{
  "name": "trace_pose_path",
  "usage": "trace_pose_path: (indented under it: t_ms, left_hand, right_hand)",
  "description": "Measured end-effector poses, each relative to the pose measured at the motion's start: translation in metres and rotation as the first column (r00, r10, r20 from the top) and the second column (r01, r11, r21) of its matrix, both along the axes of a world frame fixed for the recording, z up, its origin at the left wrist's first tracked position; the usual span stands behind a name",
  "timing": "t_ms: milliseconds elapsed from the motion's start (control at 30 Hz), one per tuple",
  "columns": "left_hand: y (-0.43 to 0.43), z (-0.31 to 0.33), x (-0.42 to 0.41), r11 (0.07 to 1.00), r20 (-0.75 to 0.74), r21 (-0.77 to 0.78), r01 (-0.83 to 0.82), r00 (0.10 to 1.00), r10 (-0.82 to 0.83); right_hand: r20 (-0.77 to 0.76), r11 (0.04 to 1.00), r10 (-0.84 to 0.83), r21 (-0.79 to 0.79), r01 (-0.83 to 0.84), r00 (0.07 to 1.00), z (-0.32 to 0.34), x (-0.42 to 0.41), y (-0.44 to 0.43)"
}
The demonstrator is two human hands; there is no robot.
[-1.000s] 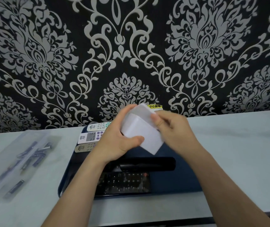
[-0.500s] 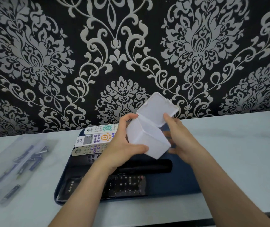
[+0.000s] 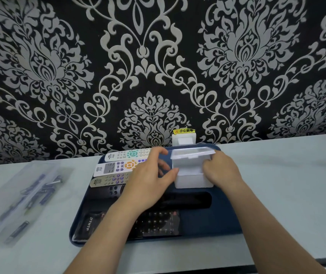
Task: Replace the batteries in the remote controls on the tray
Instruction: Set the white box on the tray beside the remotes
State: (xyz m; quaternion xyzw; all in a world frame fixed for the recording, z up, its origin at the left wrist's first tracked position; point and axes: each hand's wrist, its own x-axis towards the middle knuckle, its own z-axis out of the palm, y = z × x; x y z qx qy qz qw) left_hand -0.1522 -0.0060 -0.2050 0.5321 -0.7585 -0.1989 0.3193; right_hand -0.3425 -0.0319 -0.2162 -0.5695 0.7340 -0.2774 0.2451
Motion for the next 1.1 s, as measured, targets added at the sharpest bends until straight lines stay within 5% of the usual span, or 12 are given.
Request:
trace_pose_path:
  t_ms: [200, 300, 400, 500, 633, 733, 867, 1100]
  left_hand:
    - [-0.002, -0.003, -0.003, 0.973, -0.332, 0.201, 0.118, 0.942, -0.046]
    - [-0.002, -0.003, -0.007, 0.974, -0.372, 0.174, 0.147, 0.926, -0.073]
    - [-0.005, -0.003, -0.007, 0.983, -0.295, 0.114, 0.145, 0.95, -0.105]
    - [-0.007, -0.007, -0.007, 0.987, -0.033, 0.108, 0.115, 0.993, -0.112]
    - [-0.004, -0.003, 0.0, 0.986, 0.072, -0.152, 0.069, 0.996, -0.059]
    - [0.003, 0.004, 0.012, 0.997, 0.197, -0.024, 0.077, 0.978, -0.071]
    - [0.009, -0.002, 0.017, 0.985, 0.475, 0.145, 0.091, 0.867, -0.15]
    - [0.013, 0.002, 0.017, 0.981, 0.334, 0.164, 0.106, 0.929, -0.157]
  right_hand:
    - [-0.103, 0.999, 0.033, 0.023, -0.031, 0.994, -0.001, 0.002, 0.002]
    - [-0.102, 0.996, 0.087, -0.003, -0.088, 0.991, -0.001, 0.008, 0.003]
    - [-0.161, 0.995, 0.098, -0.009, -0.1, 0.982, -0.005, 0.008, 0.001]
    - [-0.231, 0.995, 0.062, -0.058, -0.077, 0.971, -0.008, 0.008, -0.001]
    - [-0.257, 0.97, 0.037, -0.224, -0.097, 0.966, -0.003, 0.008, 0.003]
    - [-0.227, 0.918, 0.12, -0.344, -0.195, 0.966, 0.008, 0.01, 0.007]
    - [-0.199, 0.888, 0.327, -0.269, -0.372, 0.924, 0.018, 0.017, 0.015]
    - [-0.151, 0.837, 0.497, -0.174, -0.518, 0.854, 0.026, 0.026, 0.023]
